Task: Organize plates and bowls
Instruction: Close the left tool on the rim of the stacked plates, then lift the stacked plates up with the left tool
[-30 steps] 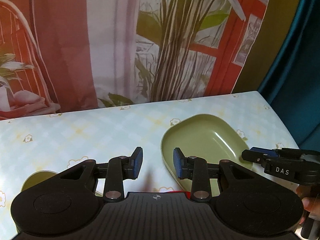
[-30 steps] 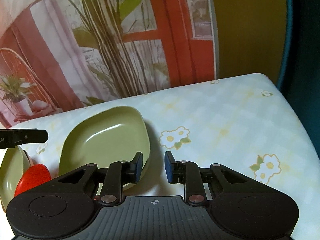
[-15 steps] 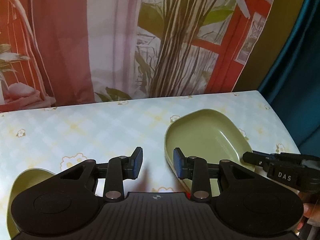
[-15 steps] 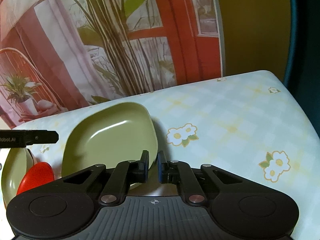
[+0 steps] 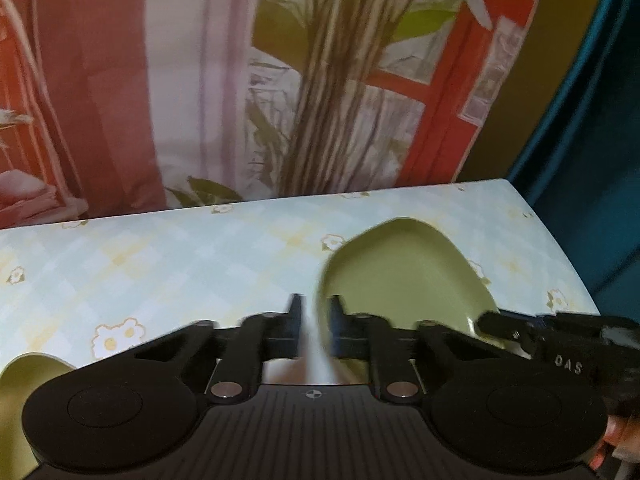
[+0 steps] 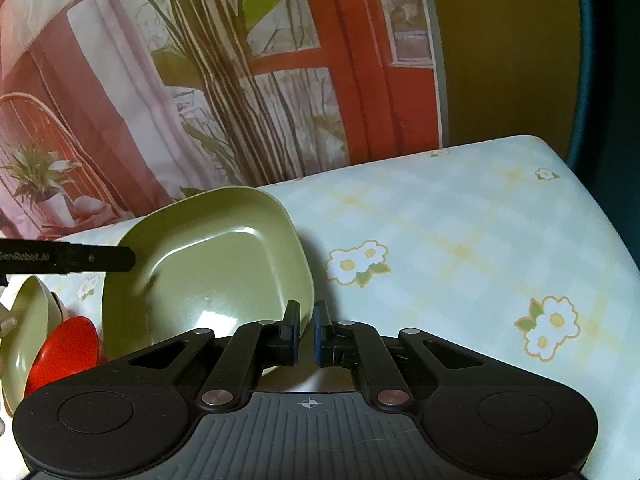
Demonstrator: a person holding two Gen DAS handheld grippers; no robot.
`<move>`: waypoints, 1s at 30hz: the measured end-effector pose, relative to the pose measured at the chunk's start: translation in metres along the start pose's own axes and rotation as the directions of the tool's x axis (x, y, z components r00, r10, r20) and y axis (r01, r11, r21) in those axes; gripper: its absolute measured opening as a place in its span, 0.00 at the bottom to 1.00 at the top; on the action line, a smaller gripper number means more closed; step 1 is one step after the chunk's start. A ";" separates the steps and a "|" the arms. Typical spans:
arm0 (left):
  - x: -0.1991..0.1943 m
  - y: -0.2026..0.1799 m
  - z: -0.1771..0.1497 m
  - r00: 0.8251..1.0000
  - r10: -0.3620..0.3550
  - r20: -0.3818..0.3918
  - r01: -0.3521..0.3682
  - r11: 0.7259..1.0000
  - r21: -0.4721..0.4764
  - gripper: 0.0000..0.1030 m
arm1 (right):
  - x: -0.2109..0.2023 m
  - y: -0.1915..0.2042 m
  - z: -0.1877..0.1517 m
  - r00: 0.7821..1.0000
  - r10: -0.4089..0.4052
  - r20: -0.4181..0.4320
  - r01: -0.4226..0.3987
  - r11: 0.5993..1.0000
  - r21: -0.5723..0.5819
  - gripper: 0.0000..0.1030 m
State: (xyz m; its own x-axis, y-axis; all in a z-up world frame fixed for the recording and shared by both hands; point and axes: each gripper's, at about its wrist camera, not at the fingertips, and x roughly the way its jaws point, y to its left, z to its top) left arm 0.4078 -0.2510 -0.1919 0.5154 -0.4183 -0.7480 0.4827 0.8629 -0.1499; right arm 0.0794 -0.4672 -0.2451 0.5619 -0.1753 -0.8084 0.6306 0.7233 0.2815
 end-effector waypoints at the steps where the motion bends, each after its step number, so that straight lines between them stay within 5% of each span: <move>1: -0.001 -0.002 0.000 1.000 0.013 0.007 -0.013 1.000 0.013 0.09 | 0.000 0.000 0.000 1.000 0.006 0.005 -0.006 1.000 0.005 0.06; 30: -0.060 0.012 0.012 0.989 -0.007 0.146 0.006 1.000 0.003 0.09 | -0.034 0.037 0.030 0.990 0.006 0.143 -0.001 0.999 -0.037 0.05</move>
State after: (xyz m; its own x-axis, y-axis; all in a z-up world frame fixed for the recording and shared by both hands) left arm 0.3911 -0.2194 -0.1410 0.6104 -0.4609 -0.6442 0.4882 0.8593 -0.1523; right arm 0.0998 -0.4550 -0.1916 0.6366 -0.2648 -0.7243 0.6098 0.7479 0.2625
